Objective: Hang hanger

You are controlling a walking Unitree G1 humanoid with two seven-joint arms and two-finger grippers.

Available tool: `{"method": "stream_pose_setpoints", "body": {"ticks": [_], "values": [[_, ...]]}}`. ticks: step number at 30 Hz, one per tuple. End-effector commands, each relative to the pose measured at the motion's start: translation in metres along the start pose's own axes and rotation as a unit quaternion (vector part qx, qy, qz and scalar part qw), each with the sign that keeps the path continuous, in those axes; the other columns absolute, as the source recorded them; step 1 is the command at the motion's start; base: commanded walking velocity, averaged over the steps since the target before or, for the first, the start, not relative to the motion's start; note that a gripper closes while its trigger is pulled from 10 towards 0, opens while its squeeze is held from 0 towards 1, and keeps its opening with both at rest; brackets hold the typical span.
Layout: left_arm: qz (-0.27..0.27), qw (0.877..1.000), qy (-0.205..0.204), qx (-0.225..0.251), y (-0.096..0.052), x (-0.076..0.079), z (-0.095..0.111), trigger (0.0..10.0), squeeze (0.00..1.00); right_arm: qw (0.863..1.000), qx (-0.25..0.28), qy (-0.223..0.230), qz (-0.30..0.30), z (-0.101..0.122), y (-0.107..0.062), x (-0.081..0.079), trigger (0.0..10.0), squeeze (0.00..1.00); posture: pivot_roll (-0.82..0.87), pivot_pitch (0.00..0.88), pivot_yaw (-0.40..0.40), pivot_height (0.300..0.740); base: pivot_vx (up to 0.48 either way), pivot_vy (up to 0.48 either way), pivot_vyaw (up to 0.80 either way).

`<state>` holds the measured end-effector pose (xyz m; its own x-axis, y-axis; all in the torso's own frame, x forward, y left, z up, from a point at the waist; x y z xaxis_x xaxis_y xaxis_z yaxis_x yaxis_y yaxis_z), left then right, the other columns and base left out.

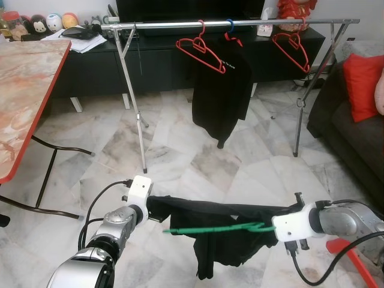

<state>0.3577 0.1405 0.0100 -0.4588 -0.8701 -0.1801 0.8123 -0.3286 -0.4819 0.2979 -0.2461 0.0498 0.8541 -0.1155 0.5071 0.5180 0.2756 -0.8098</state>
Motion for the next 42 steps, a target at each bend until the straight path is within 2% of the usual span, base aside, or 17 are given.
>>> {"method": "stream_pose_setpoints", "body": {"ticks": [1, 5, 9, 17, 22, 30, 38, 39, 40, 42], "values": [[0.072, 0.997, -0.009, -0.026, -0.016, -0.044, -0.012, 10.0, 0.0, 0.987, -0.147, 0.057, 0.008, -0.07, -0.019, -0.011, 0.0, 0.0, -0.2, 0.056, 0.005, 0.74, 0.0, 0.0, 0.0], [0.066, 0.997, -0.007, -0.029, -0.015, -0.043, -0.012, 10.0, 0.0, 0.985, -0.163, 0.06, -0.003, -0.073, -0.019, -0.009, 0.0, 0.0, -0.2, 0.064, 0.005, 0.74, 0.0, 0.0, 0.0], [0.066, 0.997, -0.004, -0.028, -0.015, -0.044, -0.009, 10.0, 0.0, 0.98, -0.192, 0.044, 0.008, -0.082, -0.022, -0.011, 0.0, 0.0, -0.2, 0.067, 0.005, 0.74, 0.0, 0.0, 0.0], [0.065, 0.998, 0.001, -0.018, -0.013, -0.046, 0.001, 10.0, 0.0, 0.979, -0.201, 0.04, 0.005, -0.085, -0.022, -0.011, 0.0, 0.0, -0.2, 0.068, 0.002, 0.74, 0.0, 0.0, 0.0], [0.076, 0.997, -0.005, 0.009, -0.012, -0.049, 0.013, 10.0, 0.0, 0.981, -0.184, 0.063, -0.019, -0.079, -0.017, -0.006, 0.0, 0.0, -0.2, 0.066, 0.003, 0.74, 0.0, 0.0, 0.0], [0.074, 0.997, 0.005, 0.035, -0.013, -0.054, 0.031, 10.0, 0.0, 0.971, -0.225, 0.075, -0.041, -0.094, -0.023, -0.001, 0.0, 0.0, -0.2, 0.057, 0.004, 0.74, 0.0, 0.0, 0.0], [0.024, 0.998, 0.047, 0.038, -0.015, -0.047, 0.044, 10.0, 0.0, 0.965, -0.248, 0.081, -0.037, -0.099, -0.024, -0.002, 0.0, 0.0, -0.2, 0.046, 0.004, 0.74, 0.0, 0.0, 0.0], [-0.02, 0.996, 0.07, 0.047, -0.018, -0.036, 0.052, 10.0, 0.0, 0.964, -0.25, 0.084, -0.039, -0.099, -0.023, -0.003, 0.0, 0.0, -0.2, 0.045, 0.003, 0.74, 0.0, 0.0, 0.0], [-0.029, 0.996, 0.074, 0.049, -0.018, -0.034, 0.053, 10.0, 0.0, 0.964, -0.249, 0.085, -0.04, -0.099, -0.023, -0.003, 0.0, 0.0, -0.2, 0.045, 0.003, 0.74, 0.0, 0.0, 0.0], [-0.087, 0.989, 0.106, 0.056, -0.024, -0.018, 0.057, 10.0, 0.0, 0.963, -0.251, 0.088, -0.041, -0.099, -0.021, -0.003, 0.0, 0.0, -0.19, 0.044, 0.002, 0.74, 0.0, 0.0, 0.0]]}}
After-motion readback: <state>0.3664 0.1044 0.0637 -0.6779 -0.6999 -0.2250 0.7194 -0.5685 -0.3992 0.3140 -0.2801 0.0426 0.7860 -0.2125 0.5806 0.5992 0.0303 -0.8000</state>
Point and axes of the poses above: a point about 5 cm out from each wrist's last joint towards the gripper, its own y axis pointing out of the wrist towards the gripper, its own z axis along the axis of the wrist's last joint, x = y × z, the point moved 4 cm from there along y, pointing out of the wrist towards the gripper, and after that the axes turned 14 degrees about y, right-handed, at the moved point
